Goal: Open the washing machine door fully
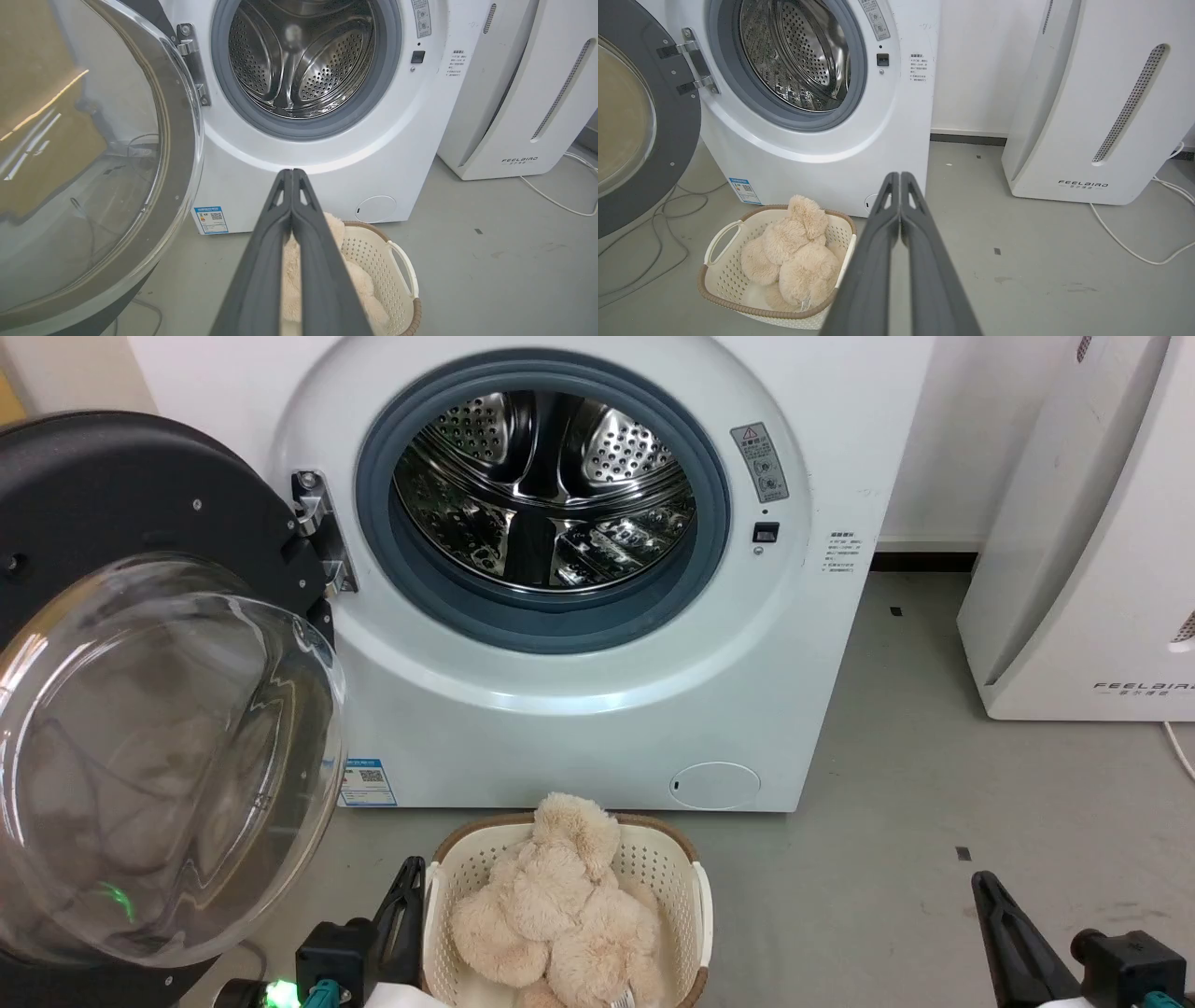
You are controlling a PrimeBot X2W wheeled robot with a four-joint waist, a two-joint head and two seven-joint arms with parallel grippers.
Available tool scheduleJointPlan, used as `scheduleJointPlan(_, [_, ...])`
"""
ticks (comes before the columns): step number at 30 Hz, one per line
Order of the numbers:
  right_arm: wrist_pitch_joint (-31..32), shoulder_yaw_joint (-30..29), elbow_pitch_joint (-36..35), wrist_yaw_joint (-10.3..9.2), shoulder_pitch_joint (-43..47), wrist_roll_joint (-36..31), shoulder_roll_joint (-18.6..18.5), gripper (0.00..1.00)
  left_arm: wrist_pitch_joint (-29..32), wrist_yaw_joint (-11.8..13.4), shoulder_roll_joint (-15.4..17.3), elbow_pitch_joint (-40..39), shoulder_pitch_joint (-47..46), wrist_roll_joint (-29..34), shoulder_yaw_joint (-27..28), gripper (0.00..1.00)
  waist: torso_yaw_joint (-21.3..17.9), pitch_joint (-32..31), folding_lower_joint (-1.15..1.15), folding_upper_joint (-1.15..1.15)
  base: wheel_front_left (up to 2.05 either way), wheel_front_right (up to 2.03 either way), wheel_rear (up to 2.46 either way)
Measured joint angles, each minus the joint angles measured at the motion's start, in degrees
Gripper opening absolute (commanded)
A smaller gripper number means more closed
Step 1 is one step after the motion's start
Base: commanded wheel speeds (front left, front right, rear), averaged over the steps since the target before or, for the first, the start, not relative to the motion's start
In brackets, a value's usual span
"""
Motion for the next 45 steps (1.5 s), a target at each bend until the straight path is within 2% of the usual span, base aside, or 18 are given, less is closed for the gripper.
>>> scheduleJointPlan(45, [0.8,1.7,0.9,0.00,-3.3,-1.3,0.0,0.00,4.0,-3.5,-3.2,-3.2,0.0,4.7,6.1,0.00,-0.7,1.1,0.00,0.00,0.00,0.00,0.00])
